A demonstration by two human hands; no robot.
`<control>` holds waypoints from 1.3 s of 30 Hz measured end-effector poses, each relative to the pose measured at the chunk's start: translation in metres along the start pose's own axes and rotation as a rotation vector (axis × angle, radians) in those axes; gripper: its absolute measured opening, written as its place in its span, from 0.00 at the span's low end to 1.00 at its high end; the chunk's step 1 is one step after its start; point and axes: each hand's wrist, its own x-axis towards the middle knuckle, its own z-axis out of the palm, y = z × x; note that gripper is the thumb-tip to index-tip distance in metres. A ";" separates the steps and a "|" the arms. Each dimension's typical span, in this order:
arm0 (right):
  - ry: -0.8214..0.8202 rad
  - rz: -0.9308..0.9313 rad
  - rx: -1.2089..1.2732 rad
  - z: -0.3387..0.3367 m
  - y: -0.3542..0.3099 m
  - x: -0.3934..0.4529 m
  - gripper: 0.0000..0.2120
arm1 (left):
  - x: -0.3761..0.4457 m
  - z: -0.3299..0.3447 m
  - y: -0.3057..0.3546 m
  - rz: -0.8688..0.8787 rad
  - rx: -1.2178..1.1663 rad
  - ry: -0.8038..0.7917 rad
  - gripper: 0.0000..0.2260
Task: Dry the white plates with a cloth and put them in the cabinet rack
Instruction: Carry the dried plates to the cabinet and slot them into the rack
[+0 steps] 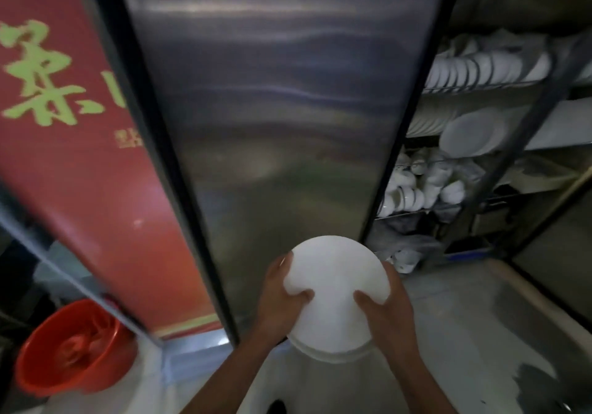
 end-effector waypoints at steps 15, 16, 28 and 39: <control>0.409 0.156 -0.051 -0.055 0.020 0.125 0.33 | 0.162 0.134 0.061 0.119 0.049 -0.399 0.38; 0.438 0.168 -0.060 -0.062 0.024 0.133 0.33 | 0.168 0.146 0.064 0.130 0.056 -0.419 0.38; 0.565 0.211 -0.037 -0.173 0.054 0.231 0.35 | 0.218 0.292 0.134 0.183 0.009 -0.532 0.37; 0.543 0.186 0.254 -0.245 0.042 0.314 0.29 | 0.265 0.381 0.159 0.130 -0.126 -0.494 0.36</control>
